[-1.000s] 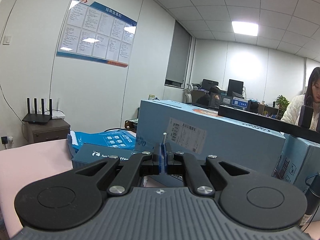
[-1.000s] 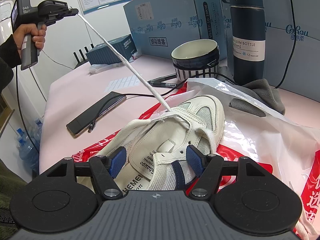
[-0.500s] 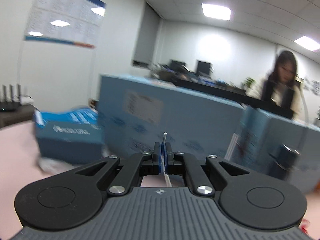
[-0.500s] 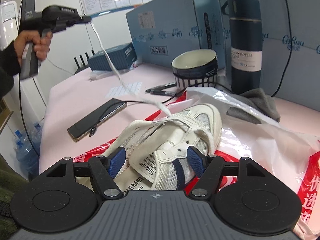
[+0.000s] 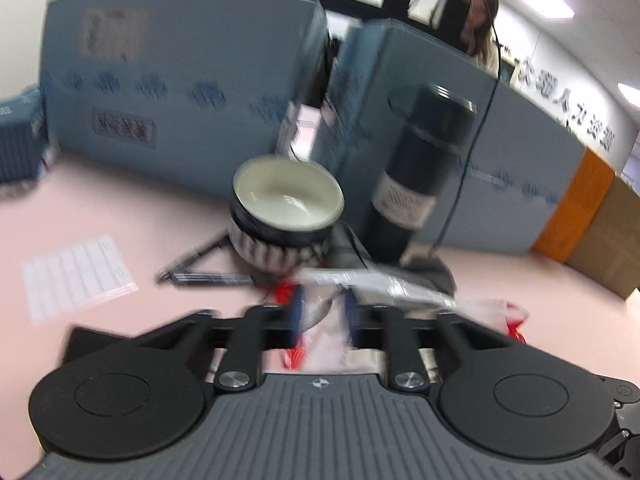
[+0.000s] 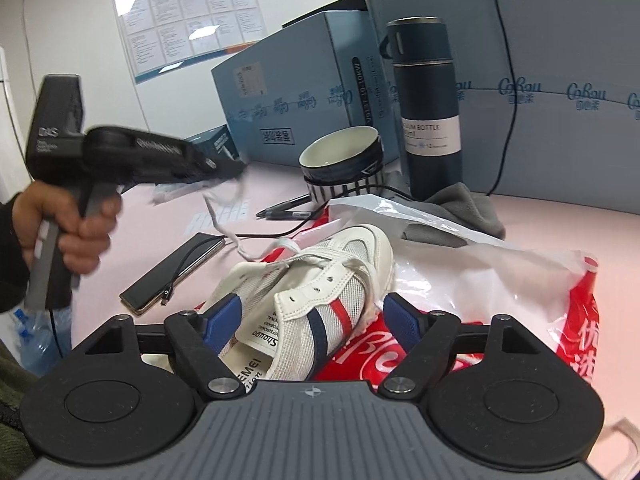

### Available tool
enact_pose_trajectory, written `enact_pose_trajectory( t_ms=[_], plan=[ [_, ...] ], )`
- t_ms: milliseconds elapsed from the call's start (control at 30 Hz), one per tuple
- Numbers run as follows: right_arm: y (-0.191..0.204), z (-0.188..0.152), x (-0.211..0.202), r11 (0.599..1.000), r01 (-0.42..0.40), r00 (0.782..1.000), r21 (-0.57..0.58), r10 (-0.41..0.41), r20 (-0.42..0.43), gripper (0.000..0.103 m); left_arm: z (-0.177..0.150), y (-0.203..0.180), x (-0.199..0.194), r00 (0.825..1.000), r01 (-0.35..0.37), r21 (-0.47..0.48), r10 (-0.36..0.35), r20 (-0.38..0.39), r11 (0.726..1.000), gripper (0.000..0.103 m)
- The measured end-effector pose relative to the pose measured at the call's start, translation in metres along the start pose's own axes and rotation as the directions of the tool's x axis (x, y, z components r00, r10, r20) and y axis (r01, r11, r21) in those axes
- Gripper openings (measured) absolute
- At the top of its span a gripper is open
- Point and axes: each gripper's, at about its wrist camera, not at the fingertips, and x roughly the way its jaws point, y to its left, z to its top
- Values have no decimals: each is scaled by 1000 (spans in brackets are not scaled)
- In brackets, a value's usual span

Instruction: Lace up shoes with both hands

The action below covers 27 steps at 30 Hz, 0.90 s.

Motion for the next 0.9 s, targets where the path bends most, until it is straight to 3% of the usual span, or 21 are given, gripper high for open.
enact_pose_trajectory(
  t_ms=[33,167,333,500,567,633,733,900],
  plan=[
    [1,-1,-2,1000,6,1000,2,-6,3,78,-2,-2,2,1000,9,-5,-9,-8,1000,52],
    [2,-7,-11,999,35,999,21,-35,23,81,-10,-7,6,999,23,-11,-24,-34,1000,65],
    [3,-13,-20,996,73,996,58,-75,42,84,-16,-14,-7,997,69,-3,-69,-38,998,74],
    [6,-17,-24,993,97,994,66,-99,39,84,-35,-29,-28,986,159,94,-152,-74,983,81],
    [5,-19,-24,991,101,994,90,-104,33,84,-46,-38,-28,982,165,147,-149,-113,975,81],
    [2,-22,-24,986,104,994,128,-109,27,84,-58,-44,-25,981,160,189,-135,-139,969,78],
    [-2,-27,-25,979,110,993,170,-116,27,84,-71,-47,-21,983,118,204,-85,-164,972,35],
    [-4,-31,-33,967,136,989,217,-147,32,85,-70,-39,-23,990,55,225,-23,-141,973,39]
  ],
)
